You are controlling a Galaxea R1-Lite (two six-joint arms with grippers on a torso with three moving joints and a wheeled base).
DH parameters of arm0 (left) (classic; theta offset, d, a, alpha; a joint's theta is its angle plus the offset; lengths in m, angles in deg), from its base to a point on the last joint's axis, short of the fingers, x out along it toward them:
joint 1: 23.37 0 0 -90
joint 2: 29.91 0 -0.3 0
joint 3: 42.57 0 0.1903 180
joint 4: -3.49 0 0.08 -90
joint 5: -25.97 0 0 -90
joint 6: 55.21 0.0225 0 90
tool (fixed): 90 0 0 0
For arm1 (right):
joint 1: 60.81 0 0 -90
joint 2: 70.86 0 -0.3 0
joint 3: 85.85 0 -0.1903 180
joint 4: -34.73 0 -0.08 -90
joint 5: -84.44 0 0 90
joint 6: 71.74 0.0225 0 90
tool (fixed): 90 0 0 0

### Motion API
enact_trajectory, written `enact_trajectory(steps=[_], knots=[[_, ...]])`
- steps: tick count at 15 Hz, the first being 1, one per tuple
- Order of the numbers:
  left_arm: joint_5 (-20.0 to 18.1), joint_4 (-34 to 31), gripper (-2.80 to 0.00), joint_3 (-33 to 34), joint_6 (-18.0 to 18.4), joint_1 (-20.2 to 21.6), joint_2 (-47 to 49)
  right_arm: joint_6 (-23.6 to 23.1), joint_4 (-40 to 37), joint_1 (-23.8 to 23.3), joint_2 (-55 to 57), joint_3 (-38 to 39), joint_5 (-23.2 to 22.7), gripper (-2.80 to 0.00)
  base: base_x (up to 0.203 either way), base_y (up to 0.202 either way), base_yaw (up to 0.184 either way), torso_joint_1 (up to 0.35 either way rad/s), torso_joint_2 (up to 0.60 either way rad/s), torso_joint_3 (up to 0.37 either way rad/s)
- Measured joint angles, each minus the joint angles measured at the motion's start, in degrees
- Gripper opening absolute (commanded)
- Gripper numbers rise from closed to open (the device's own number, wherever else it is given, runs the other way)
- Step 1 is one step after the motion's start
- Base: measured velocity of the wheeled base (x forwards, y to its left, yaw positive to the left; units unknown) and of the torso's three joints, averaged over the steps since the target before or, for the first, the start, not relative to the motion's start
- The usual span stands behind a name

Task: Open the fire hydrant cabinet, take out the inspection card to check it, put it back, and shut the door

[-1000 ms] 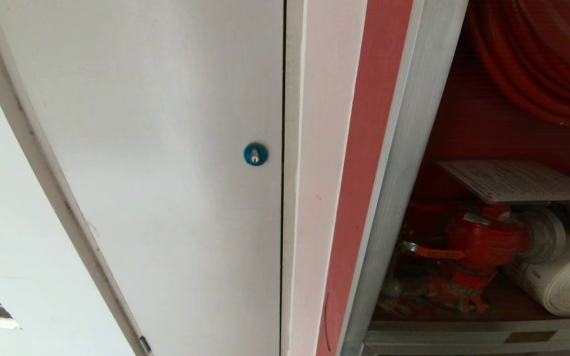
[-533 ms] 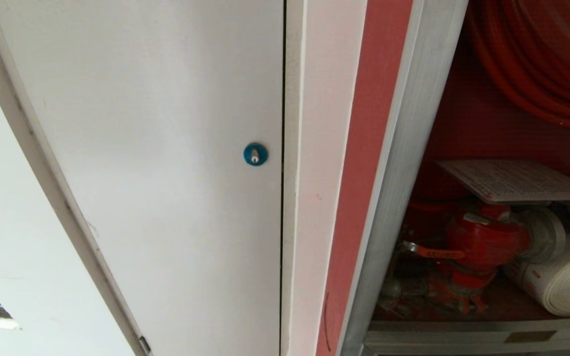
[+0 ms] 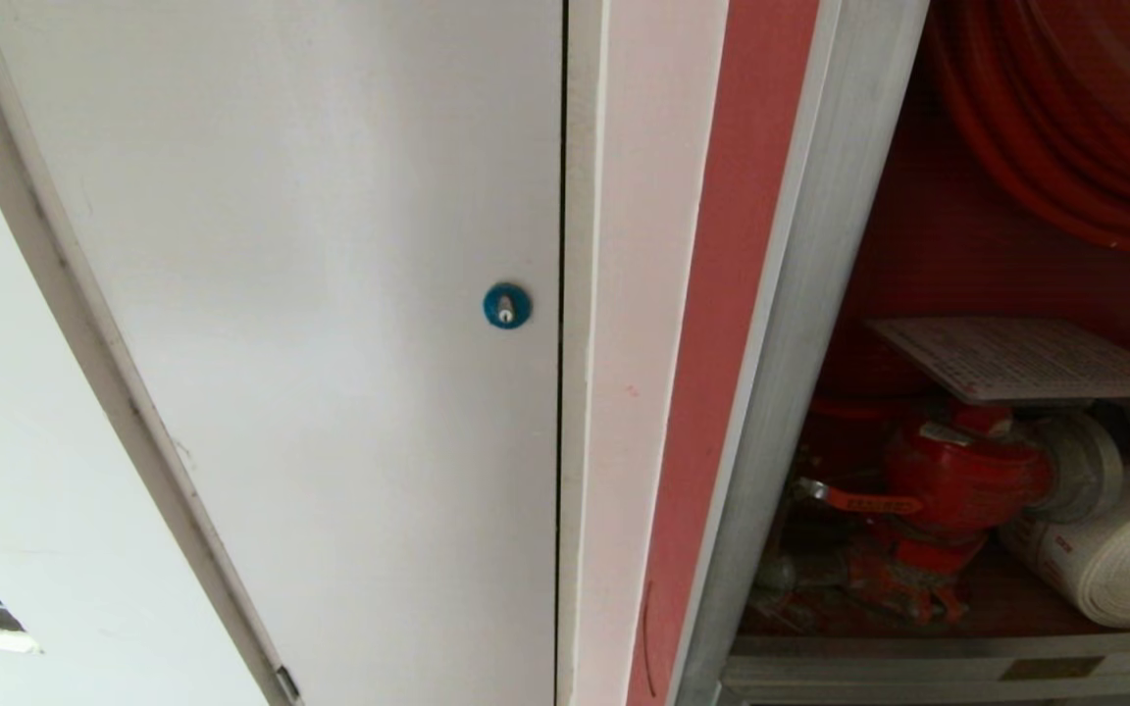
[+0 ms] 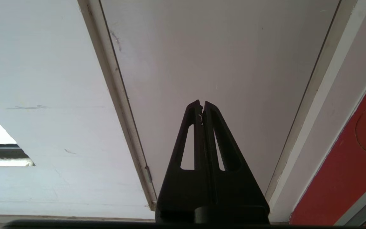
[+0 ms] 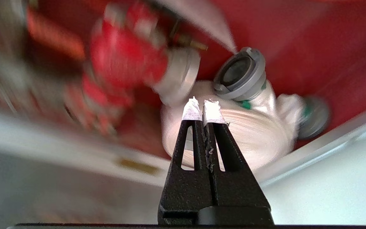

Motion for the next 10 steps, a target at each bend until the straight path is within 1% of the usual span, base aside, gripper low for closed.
enact_trajectory(steps=[3, 5, 7, 9, 10], knots=[[-0.02, -0.02, -2.80, 0.00, -0.02, 0.00, 0.00, -16.12, -3.18, 0.02, 1.49, -1.51, 0.04, -2.80, 0.000, 0.000, 0.000, 0.000, 0.00, 0.000], [-0.02, -0.01, -2.80, 0.00, -0.02, 0.00, 0.00, -27.62, -3.69, -0.04, 2.51, -2.72, 1.77, -2.80, 0.000, 0.000, 0.000, 0.000, 0.00, 0.000], [-0.02, -0.02, -2.80, 0.00, 0.02, 0.00, 0.00, -39.44, -3.13, -0.09, 4.73, -3.58, 8.16, -2.80, 0.000, 0.000, 0.000, 0.000, 0.00, 0.000], [0.00, -0.02, -2.80, 0.00, 0.00, 0.00, 0.00, -47.70, -0.99, -0.22, 8.03, -3.91, 12.34, -2.80, 0.000, 0.000, 0.000, 0.000, 0.00, 0.000], [-0.02, -0.05, -2.80, 0.00, 0.01, 0.00, 0.00, -50.46, 0.32, -0.37, 9.88, -3.97, 14.72, -2.80, 0.000, 0.000, 0.000, 0.000, 0.00, 0.000]])
